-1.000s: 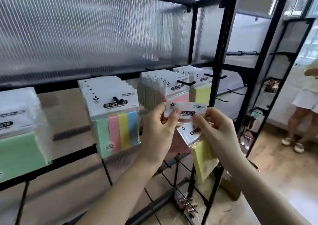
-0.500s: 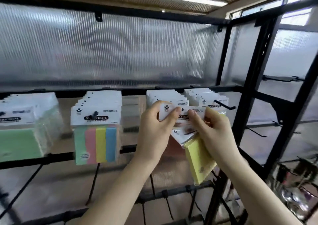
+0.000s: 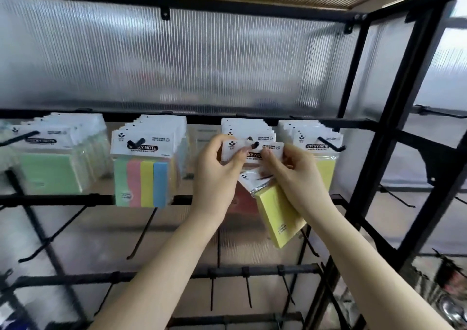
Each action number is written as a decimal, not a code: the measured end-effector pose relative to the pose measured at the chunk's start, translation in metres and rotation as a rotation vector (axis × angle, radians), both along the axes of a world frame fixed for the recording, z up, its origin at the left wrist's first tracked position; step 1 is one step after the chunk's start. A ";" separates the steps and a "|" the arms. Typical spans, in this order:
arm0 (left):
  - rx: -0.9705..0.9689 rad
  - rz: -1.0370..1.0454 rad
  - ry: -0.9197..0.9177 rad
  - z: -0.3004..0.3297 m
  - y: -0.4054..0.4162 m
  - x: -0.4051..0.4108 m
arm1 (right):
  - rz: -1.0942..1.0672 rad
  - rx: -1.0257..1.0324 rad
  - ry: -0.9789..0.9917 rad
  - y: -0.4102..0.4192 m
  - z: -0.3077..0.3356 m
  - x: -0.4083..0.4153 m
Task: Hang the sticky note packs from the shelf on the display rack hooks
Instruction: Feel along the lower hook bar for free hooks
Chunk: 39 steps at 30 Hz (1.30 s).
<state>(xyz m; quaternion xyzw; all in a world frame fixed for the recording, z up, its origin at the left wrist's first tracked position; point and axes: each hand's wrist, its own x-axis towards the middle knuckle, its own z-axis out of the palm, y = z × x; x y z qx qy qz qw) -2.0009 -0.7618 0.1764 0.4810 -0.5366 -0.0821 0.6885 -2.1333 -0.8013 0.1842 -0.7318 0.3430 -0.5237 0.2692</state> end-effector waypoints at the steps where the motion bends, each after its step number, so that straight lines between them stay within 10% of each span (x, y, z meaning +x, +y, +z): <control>1: 0.007 0.037 0.004 -0.001 -0.001 0.000 | 0.007 0.001 0.001 -0.002 -0.001 0.000; 15: -0.168 0.344 0.021 -0.006 -0.012 -0.011 | -0.204 -0.164 -0.035 -0.011 -0.016 -0.003; 26: -0.349 0.010 -0.292 -0.032 0.021 -0.065 | -0.118 -0.138 -0.153 0.003 -0.020 -0.052; 39: 0.031 -0.421 0.027 -0.025 0.012 -0.124 | -0.266 -0.330 -0.357 0.008 -0.012 -0.087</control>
